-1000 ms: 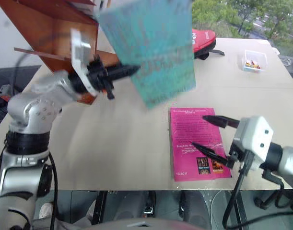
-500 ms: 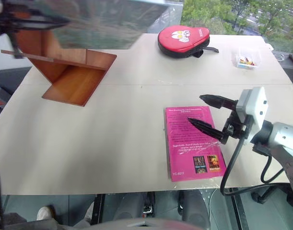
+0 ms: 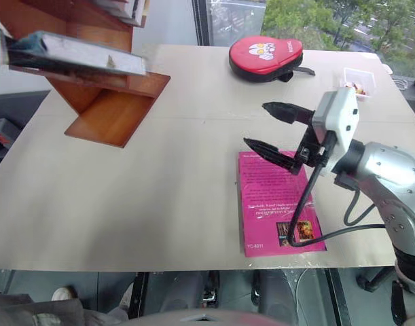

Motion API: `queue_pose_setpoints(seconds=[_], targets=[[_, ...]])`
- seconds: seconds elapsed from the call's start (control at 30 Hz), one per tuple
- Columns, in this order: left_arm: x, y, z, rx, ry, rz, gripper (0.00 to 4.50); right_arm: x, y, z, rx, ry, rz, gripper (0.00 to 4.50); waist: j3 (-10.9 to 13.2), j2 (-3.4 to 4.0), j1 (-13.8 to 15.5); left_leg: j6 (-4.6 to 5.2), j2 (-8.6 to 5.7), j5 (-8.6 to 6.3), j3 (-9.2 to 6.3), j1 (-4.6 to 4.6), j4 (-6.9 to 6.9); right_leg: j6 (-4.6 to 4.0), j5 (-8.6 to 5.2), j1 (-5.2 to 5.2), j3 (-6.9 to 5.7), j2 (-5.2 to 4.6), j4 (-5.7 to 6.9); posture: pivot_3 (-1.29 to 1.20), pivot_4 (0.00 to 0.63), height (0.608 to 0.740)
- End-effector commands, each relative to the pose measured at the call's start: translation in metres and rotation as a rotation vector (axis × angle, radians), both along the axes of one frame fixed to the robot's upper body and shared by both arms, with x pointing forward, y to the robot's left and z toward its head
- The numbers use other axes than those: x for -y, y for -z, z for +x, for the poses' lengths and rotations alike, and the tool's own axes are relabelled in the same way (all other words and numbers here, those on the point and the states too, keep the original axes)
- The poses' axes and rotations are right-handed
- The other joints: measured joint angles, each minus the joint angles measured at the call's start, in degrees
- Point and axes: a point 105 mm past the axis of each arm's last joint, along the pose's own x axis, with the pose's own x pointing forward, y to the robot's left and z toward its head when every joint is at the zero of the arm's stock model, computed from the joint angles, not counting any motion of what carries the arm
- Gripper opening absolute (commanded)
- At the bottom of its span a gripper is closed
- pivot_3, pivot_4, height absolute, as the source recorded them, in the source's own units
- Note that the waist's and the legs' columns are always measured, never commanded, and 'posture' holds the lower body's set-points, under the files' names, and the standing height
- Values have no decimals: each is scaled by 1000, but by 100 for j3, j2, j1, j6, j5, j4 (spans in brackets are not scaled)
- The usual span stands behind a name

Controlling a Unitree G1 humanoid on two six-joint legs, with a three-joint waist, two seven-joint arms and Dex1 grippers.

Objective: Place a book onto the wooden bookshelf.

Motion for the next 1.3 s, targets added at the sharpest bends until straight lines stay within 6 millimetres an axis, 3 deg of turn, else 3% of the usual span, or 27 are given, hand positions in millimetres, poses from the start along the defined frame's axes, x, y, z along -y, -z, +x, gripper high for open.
queue_pose_setpoints(seconds=[0.03,0.33,0.63,0.67,0.9,1.03,1.17,1.3], targets=[[4,5,7,22,43,4,61,-9,-20,-9,107,5,32,3568,0,2,10,-1,0,1,4,5,1,-1,-1,-1,3,-1,11,0,150,740],[12,16,16,13,90,0,61,-14,-38,-11,150,-12,110,3568,-1,1,39,13,7,-7,18,5,58,0,1,0,19,-9,44,0,150,740],[18,10,18,31,116,-51,61,-16,-51,-12,170,-42,164,3568,0,1,37,15,7,-7,28,-1,58,-7,5,-14,26,-6,50,0,150,740],[19,10,17,26,121,-58,660,-17,-53,-12,169,-48,173,3568,0,1,36,15,7,-8,29,-1,58,-7,5,-14,26,-7,50,0,150,740],[15,8,5,50,173,-86,3387,-20,-61,-14,164,-101,215,3568,-1,-2,-98,16,4,-8,27,-64,63,-23,17,-72,26,-6,47,0,150,740],[14,8,-9,60,241,-134,3387,-21,-63,-14,155,-121,234,3568,-1,-2,-167,16,4,-8,39,-79,60,-24,17,-97,31,-3,56,0,150,740],[9,-3,-36,166,329,-192,3387,-24,-61,-11,129,-151,244,3568,0,-1,-260,16,5,-8,41,-80,54,-23,17,-97,33,-4,47,0,150,740],[29,-10,-56,221,462,-309,3387,-23,-58,-6,107,-155,237,3568,0,0,-252,16,8,-8,39,-77,54,-23,17,-98,36,-5,51,0,150,740]])
